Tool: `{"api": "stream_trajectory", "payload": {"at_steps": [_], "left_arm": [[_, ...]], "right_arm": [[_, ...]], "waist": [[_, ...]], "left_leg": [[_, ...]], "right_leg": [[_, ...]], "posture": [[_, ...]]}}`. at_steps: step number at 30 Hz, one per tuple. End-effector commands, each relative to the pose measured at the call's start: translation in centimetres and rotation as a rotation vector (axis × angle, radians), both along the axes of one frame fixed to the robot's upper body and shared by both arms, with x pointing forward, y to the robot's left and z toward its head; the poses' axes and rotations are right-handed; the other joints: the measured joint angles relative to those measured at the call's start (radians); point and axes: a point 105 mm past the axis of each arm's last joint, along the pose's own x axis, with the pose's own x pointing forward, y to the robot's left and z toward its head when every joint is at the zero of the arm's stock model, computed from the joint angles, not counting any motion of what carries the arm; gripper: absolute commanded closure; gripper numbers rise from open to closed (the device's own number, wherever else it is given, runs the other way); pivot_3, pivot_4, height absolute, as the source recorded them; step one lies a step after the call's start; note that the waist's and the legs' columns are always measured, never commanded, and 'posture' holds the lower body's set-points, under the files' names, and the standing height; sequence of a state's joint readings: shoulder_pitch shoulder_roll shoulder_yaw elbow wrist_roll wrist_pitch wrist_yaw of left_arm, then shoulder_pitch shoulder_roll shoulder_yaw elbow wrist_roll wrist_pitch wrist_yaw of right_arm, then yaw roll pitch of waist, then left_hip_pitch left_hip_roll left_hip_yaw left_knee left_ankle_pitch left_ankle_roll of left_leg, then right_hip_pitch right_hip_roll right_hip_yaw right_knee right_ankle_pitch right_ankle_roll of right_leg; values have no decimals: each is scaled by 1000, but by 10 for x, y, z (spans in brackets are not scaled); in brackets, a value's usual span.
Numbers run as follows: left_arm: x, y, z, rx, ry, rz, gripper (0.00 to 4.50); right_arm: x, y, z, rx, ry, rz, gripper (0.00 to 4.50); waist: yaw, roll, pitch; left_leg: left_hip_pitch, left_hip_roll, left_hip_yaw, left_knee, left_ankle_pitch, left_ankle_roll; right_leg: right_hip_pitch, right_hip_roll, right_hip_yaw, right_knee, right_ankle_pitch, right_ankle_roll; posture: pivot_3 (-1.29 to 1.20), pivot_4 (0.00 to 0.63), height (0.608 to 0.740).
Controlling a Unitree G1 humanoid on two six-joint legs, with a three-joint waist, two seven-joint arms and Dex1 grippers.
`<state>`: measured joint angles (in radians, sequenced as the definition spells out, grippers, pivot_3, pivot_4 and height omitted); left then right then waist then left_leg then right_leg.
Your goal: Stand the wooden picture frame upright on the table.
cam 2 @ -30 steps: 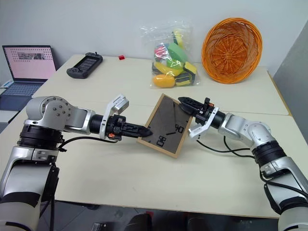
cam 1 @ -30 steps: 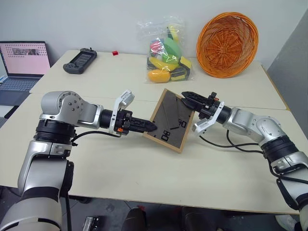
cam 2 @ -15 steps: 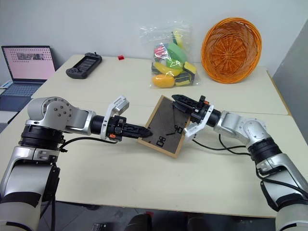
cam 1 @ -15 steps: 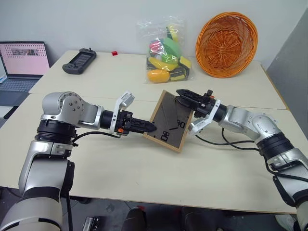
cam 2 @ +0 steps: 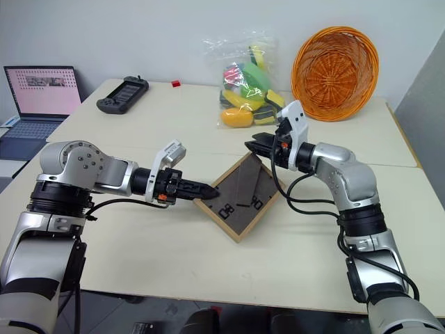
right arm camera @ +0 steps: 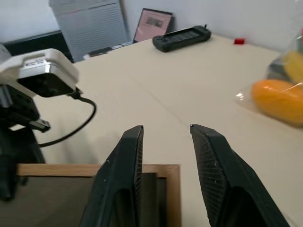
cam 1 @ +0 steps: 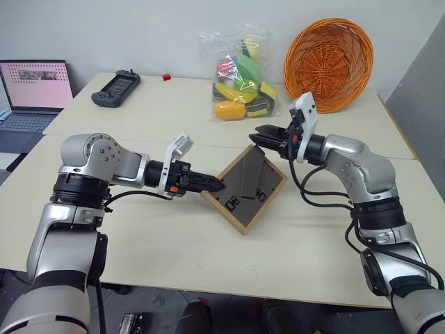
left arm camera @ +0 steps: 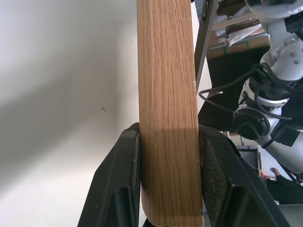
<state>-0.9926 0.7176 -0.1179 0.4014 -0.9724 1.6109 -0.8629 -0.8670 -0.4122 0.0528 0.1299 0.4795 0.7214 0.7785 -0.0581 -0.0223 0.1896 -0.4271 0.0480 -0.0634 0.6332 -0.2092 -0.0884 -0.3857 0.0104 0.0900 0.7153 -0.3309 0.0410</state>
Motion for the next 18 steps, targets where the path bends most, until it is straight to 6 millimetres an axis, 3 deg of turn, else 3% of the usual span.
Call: {"api": "stream_trajectory", "payload": {"at_steps": [1, 5, 11, 18], "left_arm": [[-1, -5, 21, -62, -59, -30, 3197], [-1, -5, 21, -66, -60, -28, 3197], [-1, -3, 22, -65, -64, -20, 3197], [0, -5, 22, -64, -66, -22, 3197]], "right_arm": [[0, -12, 16, 65, 102, -11, 2827], [-13, -20, 11, 74, 179, 34, 2827], [-17, -40, -2, 79, 238, -11, 2827], [-26, -38, 2, 178, 308, 15, 2827]], "waist": [[0, 0, 0], [0, 0, 0], [0, 0, 0], [-4, 0, 0]], "left_leg": [[-1, 0, 0, 0, 0, 0], [-2, 0, 0, 0, 0, 0], [-3, 0, 0, 0, 0, 0], [-3, 0, 1, 0, 0, 1]], "right_leg": [[-1, 0, 0, 0, 0, 0], [-2, 0, 0, 0, 0, 0], [-2, 0, 0, -1, 0, 0], [-3, 1, 1, 0, 0, 0]], "posture": [[0, 150, 740], [0, 150, 740], [0, 150, 740], [0, 150, 740]]}}
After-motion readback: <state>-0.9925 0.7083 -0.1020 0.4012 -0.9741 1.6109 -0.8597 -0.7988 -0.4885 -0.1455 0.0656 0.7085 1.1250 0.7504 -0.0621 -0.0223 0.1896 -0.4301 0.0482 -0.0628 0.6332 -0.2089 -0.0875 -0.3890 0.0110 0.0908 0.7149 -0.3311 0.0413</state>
